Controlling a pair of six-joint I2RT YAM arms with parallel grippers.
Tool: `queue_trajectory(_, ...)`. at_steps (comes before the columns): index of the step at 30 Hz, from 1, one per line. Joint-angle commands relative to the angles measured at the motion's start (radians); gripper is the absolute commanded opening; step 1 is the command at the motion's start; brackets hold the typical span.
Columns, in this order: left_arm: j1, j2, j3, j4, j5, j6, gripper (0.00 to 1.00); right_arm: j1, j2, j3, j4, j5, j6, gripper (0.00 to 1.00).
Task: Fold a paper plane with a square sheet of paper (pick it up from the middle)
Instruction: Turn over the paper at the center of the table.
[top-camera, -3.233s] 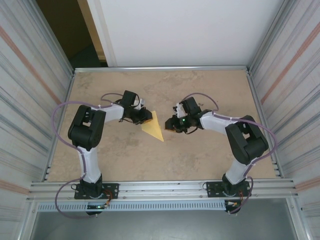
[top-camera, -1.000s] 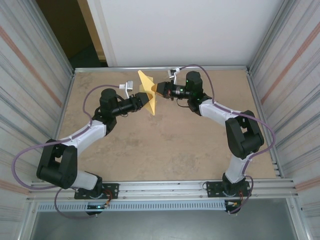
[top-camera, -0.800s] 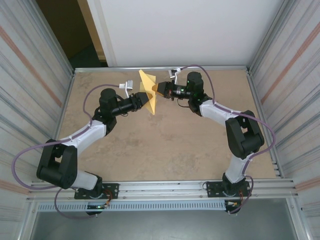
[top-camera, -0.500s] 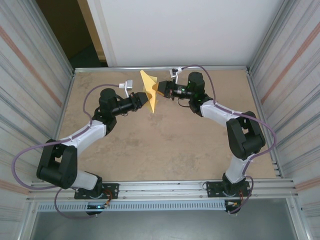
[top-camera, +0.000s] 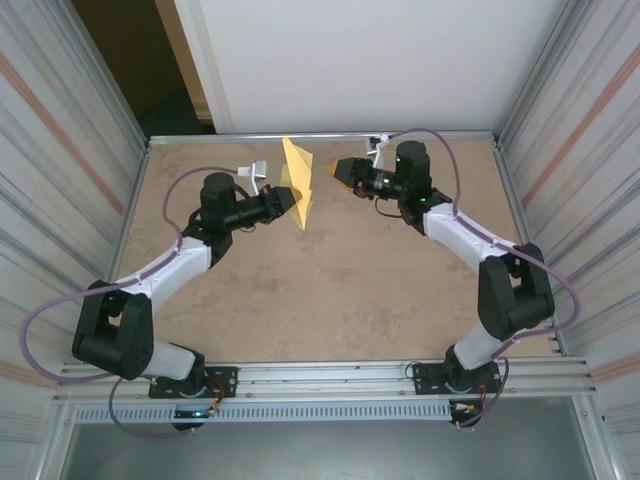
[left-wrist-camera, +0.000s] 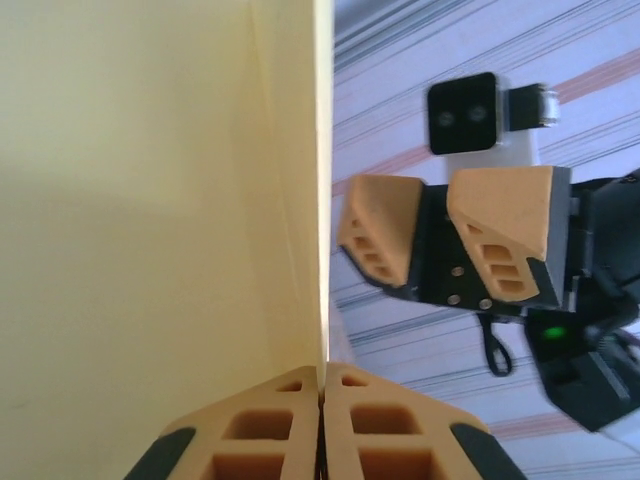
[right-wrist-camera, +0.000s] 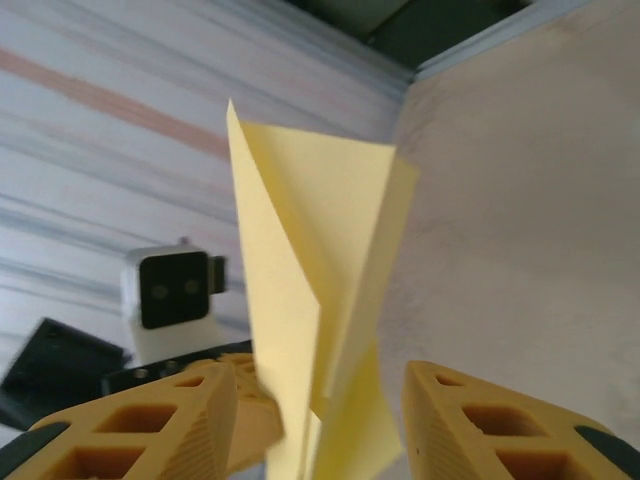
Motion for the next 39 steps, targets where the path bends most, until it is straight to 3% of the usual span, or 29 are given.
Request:
queue_trajectory(1,-0.016,-0.048,0.081,-0.272,-0.122,0.207,0.09,-0.022,-0.083,-0.023,-0.247,0.172,-0.199,0.49)
queue_trajectory(3,-0.042,-0.042,0.145,-0.46,-0.249,0.315,0.1,-0.036,-0.117,-0.051,-0.295,0.227,-0.239,0.51)
queue_trajectory(8,-0.189,0.081,0.372,-0.905,-0.777,0.555,0.1,-0.066,-0.197,-0.124,-0.356,0.328,-0.303,0.52)
queue_trajectory(11,-0.262,0.214,0.507,-1.087,-1.056,0.612,0.1,-0.078,-0.234,-0.159,-0.367,0.37,-0.306,0.52)
queue_trajectory(15,-0.31,0.38,0.646,-1.242,-1.283,0.635,0.1,-0.088,-0.269,-0.193,-0.371,0.401,-0.298,0.52)
queue_trajectory(27,-0.359,0.748,0.836,-1.398,-1.525,0.65,0.09,-0.119,-0.309,-0.239,-0.42,0.483,-0.279,0.52)
queue_trajectory(39,-0.377,0.906,0.896,-1.438,-1.532,0.598,0.1,-0.122,-0.287,-0.245,-0.418,0.485,-0.275,0.52)
